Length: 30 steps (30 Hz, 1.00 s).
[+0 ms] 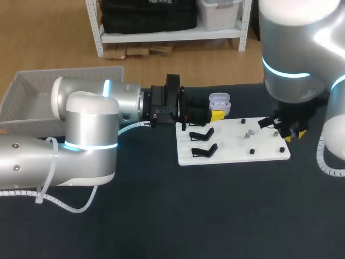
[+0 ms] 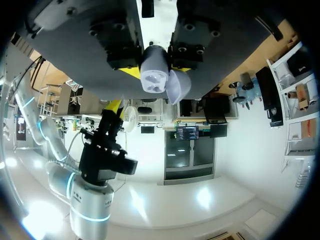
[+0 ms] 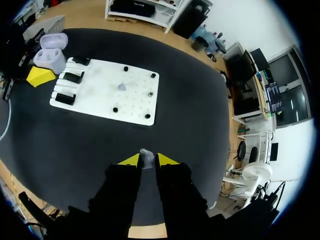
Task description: Pick up each earbud case from the left stands, insert the matching earbuds, close the lid, and place the case in the box.
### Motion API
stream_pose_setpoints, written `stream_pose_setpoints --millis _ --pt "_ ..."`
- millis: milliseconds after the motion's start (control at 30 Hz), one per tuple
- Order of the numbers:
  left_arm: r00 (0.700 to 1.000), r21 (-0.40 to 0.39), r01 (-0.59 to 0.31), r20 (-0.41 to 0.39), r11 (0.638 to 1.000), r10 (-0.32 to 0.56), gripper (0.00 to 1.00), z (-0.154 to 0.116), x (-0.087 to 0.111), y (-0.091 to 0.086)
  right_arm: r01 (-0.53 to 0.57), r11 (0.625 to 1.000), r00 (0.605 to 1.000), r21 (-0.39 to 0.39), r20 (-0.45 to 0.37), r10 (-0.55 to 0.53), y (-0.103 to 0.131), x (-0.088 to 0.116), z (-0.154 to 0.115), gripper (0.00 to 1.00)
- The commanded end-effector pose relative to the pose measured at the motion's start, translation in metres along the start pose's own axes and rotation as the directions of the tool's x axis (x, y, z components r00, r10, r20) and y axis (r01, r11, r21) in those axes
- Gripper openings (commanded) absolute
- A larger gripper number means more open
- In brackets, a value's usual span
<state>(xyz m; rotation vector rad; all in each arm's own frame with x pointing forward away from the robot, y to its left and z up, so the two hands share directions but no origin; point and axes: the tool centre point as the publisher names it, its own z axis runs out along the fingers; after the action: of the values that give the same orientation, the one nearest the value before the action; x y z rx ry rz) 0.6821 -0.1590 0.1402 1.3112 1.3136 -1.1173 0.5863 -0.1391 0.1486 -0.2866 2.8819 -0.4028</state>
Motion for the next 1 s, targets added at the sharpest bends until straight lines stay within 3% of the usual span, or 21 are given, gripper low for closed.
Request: stream_pose_setpoints --millis 33,200,233,300,333,367,400,433,467,500,533,567,700,767,1000 --pt "1.000 -0.006 -0.005 0.010 1.000 0.005 0.00 0.000 0.002 -0.001 0.000 1.000 1.000 -0.002 0.002 0.000 -0.002 0.003 -0.003 0.00" --pt "1.000 -0.006 -0.005 0.010 1.000 0.005 0.00 0.000 0.002 -0.001 0.000 1.000 1.000 -0.002 0.002 0.000 -0.002 0.003 -0.003 0.00" --pt "1.000 -0.006 -0.005 0.010 1.000 0.005 0.00 0.000 0.002 -0.001 -0.028 0.999 1.000 -0.033 -0.001 0.028 0.001 0.001 -0.007 0.00" --pt "1.000 -0.006 -0.005 0.010 1.000 0.005 0.00 0.000 0.002 -0.001 -0.193 0.980 0.976 0.044 -0.096 0.196 0.009 -0.001 -0.018 0.00" --pt "1.000 -0.006 -0.005 0.010 1.000 0.005 0.00 0.000 0.002 -0.001 -0.296 0.955 0.948 0.025 -0.112 0.297 0.014 -0.001 -0.024 0.00" --pt "1.000 -0.006 -0.005 0.010 1.000 0.005 0.00 0.000 0.002 -0.001 -0.422 0.905 0.889 0.055 -0.168 0.426 0.014 0.000 -0.027 0.00" --pt "1.000 -0.006 -0.005 0.010 1.000 0.005 0.00 0.000 0.002 -0.001 -0.467 0.883 0.868 0.034 -0.172 0.466 0.021 0.001 -0.032 0.00" --pt "1.000 -0.006 -0.005 0.010 1.000 0.005 0.00 0.000 0.002 -0.001 -0.540 0.837 0.815 0.085 -0.194 0.546 0.025 0.002 -0.036 0.00" --pt "1.000 -0.006 -0.005 0.010 1.000 0.005 0.00 0.000 0.002 -0.001 -0.539 0.840 0.821 0.059 -0.188 0.540 0.032 0.001 -0.040 0.00" --pt "1.000 -0.006 -0.005 0.010 1.000 0.005 0.00 0.000 0.002 -0.001 -0.603 0.789 0.763 0.113 -0.207 0.613 0.036 0.001 -0.043 0.00" --pt "1.000 -0.006 -0.005 0.010 1.000 0.005 0.00 0.000 0.002 -0.001 -0.612 0.783 0.758 0.113 -0.199 0.621 0.038 0.000 -0.047 0.00" --pt "1.000 -0.006 -0.005 0.010 1.000 0.005 0.00 0.000 0.002 -0.001 -0.650 0.744 0.718 0.152 -0.196 0.668 0.041 -0.001 -0.053 0.00" --pt "1.000 -0.006 -0.005 0.010 1.000 0.005 0.00 0.000 0.002 -0.001 -0.685 0.717 0.696 0.128 -0.173 0.697 0.052 -0.009 -0.069 0.00" --pt "1.000 -0.006 -0.005 0.010 1.000 0.005 0.00 0.000 0.002 -0.001 -0.682 0.725 0.709 0.097 -0.155 0.688 0.056 -0.013 -0.075 0.00" --pt "1.000 -0.006 -0.005 0.010 1.000 0.005 0.00 0.000 0.002 -0.001 -0.682 0.725 0.709 0.097 -0.155 0.688 0.056 -0.013 -0.075 0.00"
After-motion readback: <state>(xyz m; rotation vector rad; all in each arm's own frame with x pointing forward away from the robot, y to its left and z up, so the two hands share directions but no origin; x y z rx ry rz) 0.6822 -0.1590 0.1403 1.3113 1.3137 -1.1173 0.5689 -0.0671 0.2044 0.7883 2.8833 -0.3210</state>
